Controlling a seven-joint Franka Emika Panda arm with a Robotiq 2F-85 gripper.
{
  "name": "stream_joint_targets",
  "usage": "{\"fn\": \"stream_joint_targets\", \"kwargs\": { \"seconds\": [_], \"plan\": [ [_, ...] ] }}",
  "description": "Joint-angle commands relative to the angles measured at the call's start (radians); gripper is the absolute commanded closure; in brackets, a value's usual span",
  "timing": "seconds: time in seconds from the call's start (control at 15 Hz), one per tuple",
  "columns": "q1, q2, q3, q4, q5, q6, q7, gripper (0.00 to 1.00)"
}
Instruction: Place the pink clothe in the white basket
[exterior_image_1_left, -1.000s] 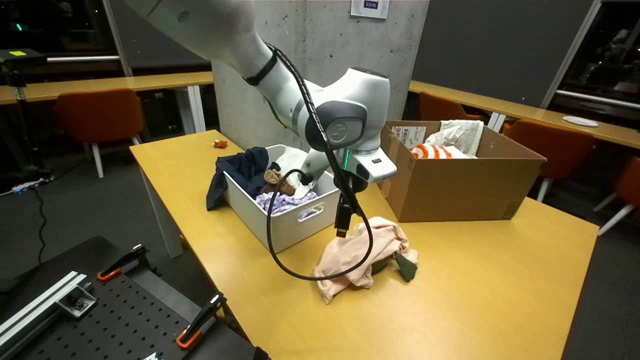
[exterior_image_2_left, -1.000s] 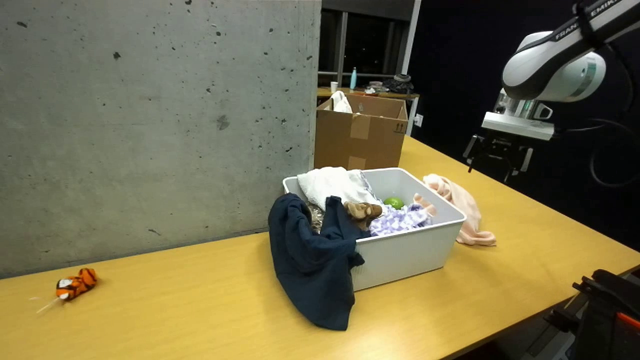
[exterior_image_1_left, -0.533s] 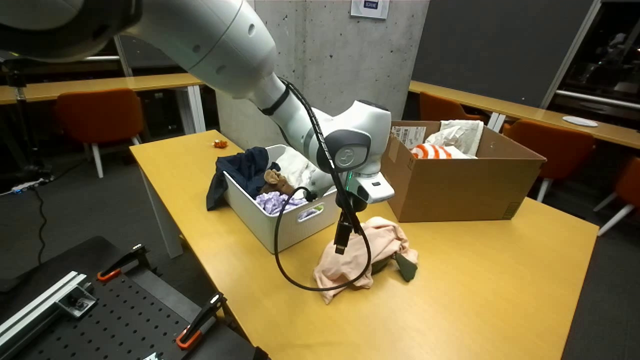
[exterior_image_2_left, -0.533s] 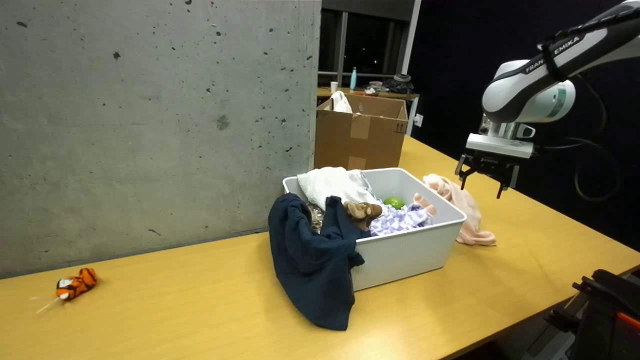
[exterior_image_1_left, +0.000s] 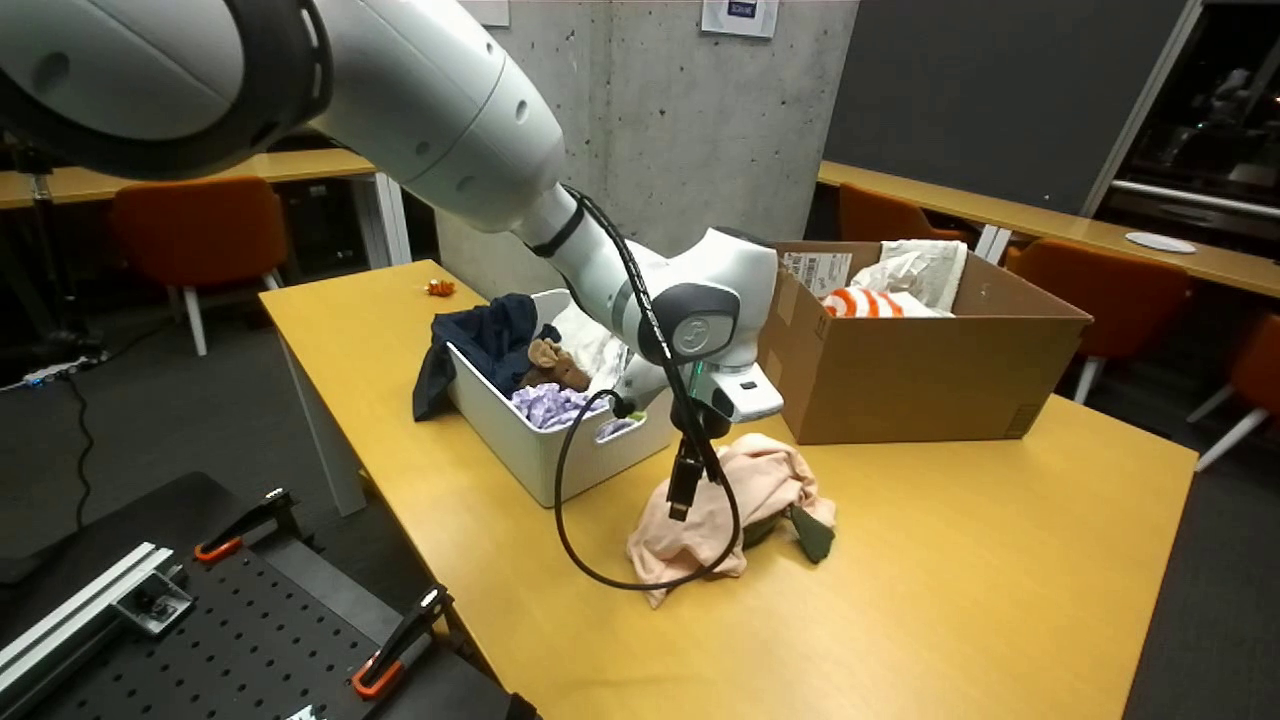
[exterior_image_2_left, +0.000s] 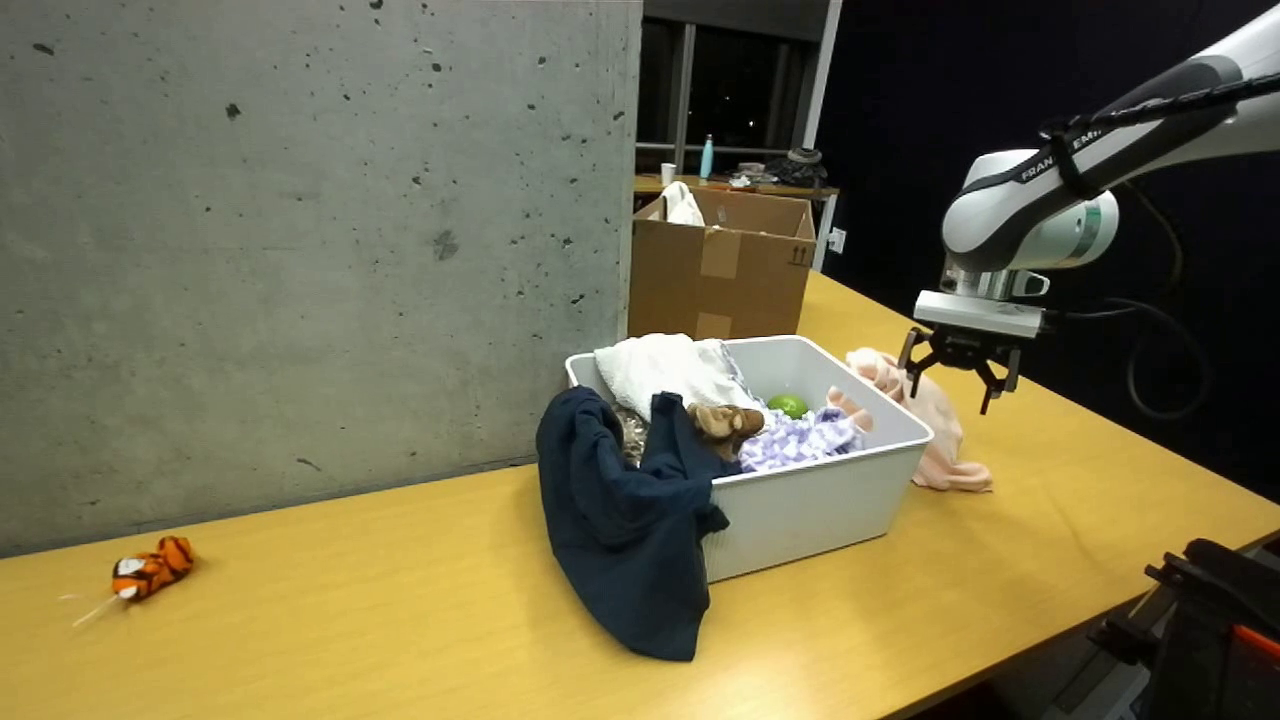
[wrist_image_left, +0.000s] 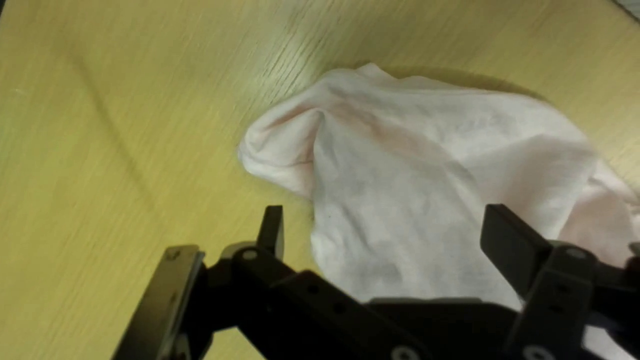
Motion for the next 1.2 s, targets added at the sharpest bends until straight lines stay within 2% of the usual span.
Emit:
{"fn": "stream_joint_targets", "kwargs": {
  "seconds": [0.0, 0.27, 0.8, 0.87, 0.93, 1.13],
  "plan": [
    [0.018, -0.01, -0.012, -0.018, 0.0, 0.06, -0.009, 0.0],
    [0.017, 0.05, -0.012, 0.067, -0.004, 0.062, -0.005, 0.0],
    [-0.028, 0.227, -0.004, 0.285, 0.002, -0.015, -0.007, 0.0],
    [-0.032, 0.237, -0.005, 0.299, 0.002, -0.018, -0.006, 0.25],
    [-0.036, 0.245, -0.004, 0.313, 0.002, -0.018, -0.008, 0.26],
    [-0.041, 0.244, -0.005, 0.319, 0.001, -0.005, -0.009, 0.51]
  ]
}}
